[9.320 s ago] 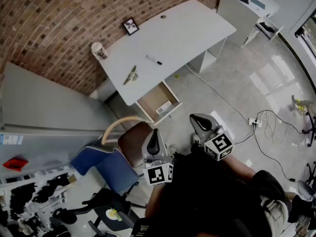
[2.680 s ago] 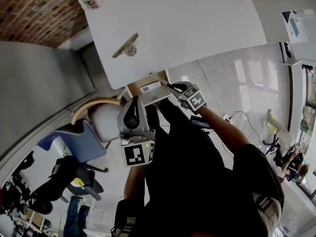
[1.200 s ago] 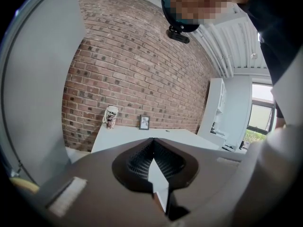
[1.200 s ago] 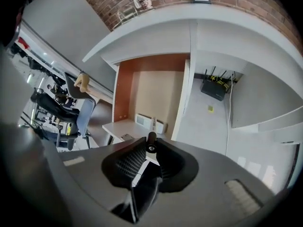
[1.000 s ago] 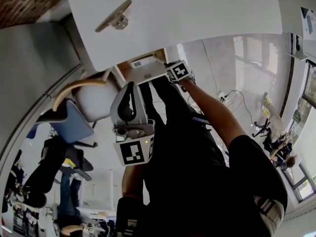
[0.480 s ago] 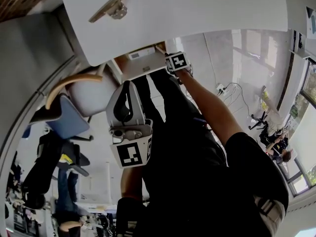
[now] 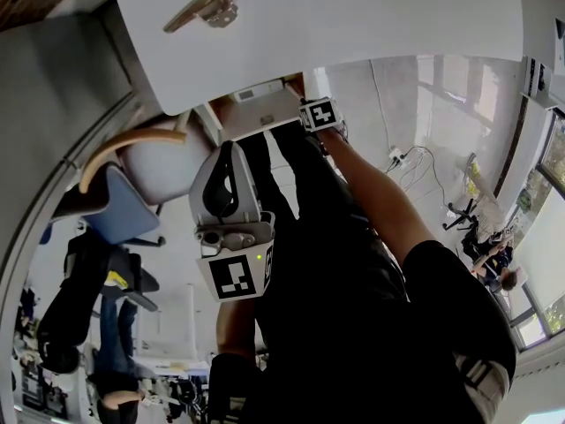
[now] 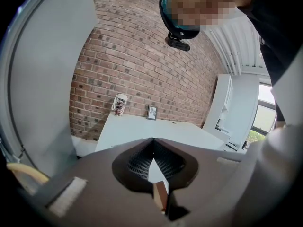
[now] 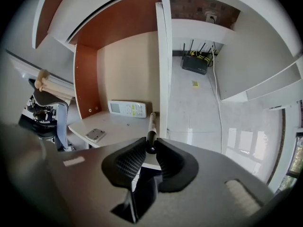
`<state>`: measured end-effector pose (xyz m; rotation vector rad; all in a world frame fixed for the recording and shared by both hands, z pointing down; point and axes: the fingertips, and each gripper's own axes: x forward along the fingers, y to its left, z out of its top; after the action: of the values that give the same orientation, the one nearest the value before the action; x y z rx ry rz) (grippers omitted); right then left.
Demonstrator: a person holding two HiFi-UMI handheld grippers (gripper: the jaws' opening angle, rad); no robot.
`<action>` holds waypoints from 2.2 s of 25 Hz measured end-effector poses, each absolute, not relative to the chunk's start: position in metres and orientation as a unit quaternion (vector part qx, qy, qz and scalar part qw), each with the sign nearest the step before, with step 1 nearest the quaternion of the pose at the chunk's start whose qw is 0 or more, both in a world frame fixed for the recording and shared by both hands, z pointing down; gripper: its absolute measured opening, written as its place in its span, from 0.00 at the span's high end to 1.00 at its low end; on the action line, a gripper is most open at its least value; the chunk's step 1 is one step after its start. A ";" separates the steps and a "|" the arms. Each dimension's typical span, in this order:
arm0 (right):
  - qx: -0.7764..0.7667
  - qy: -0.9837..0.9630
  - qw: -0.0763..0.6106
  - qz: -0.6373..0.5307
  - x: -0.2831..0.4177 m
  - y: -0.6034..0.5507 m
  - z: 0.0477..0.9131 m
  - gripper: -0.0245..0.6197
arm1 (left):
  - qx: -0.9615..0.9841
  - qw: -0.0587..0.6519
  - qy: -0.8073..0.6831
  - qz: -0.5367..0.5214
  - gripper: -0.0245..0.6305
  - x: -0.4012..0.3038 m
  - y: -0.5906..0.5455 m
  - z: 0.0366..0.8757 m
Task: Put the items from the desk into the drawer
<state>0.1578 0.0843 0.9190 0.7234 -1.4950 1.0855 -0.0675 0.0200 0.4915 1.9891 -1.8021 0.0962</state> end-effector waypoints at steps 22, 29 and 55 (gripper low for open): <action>0.312 -0.642 0.516 0.473 0.147 0.085 0.914 0.72 | 0.725 0.223 -0.652 0.030 0.94 -0.063 0.034 0.493; 0.312 -0.660 0.503 0.463 0.144 0.079 0.890 0.74 | 0.722 0.214 -0.657 0.024 0.94 -0.063 0.036 0.480; 0.284 -0.859 0.305 0.296 0.050 -0.027 0.593 0.96 | 0.723 0.112 -0.682 -0.010 0.94 -0.078 0.044 0.348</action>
<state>0.0495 -0.0271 0.5926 0.7506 -2.2751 0.7849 -0.0779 0.0436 0.3483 2.1222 -2.0024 -0.0299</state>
